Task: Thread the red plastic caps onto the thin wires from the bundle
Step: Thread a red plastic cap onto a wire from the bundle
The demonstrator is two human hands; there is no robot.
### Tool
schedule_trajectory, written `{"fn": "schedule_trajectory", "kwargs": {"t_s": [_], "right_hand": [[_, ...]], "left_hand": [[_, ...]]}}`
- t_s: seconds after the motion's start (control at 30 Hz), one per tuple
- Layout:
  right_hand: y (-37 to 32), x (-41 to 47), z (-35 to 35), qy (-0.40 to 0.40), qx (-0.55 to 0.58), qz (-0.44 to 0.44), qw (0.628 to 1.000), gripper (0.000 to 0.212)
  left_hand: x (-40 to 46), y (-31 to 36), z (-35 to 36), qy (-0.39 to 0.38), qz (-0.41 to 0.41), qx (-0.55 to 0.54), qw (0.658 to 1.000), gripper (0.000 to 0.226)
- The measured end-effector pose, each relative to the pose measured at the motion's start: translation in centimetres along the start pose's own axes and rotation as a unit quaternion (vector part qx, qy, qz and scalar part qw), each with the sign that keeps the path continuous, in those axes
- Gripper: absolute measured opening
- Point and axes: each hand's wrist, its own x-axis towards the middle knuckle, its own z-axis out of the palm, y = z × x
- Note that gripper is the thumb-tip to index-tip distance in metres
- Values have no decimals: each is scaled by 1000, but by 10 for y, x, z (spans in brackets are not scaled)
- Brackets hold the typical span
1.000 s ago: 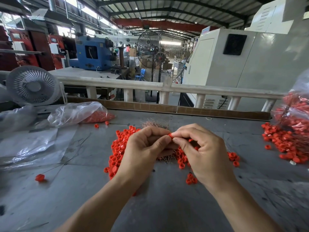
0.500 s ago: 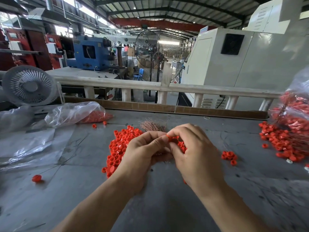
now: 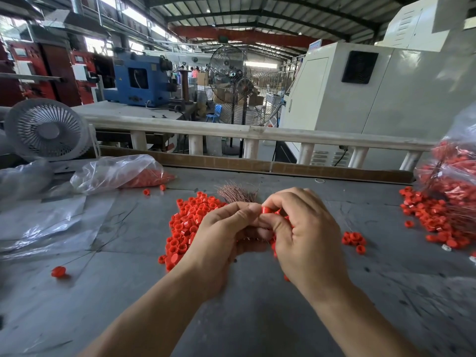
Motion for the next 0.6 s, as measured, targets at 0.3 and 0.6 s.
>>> {"fn": "schedule_trajectory", "kwargs": {"t_s": [0.3,0.6], "right_hand": [[1,2,-3,-8,-18,-3,1000,7],[-2,-2,-2,-36,-7,7,999,23]], "left_hand": [[2,-2,-5,-4,27,11,1000,30],[3,-1,-8,17,26,-17,999,39]]}}
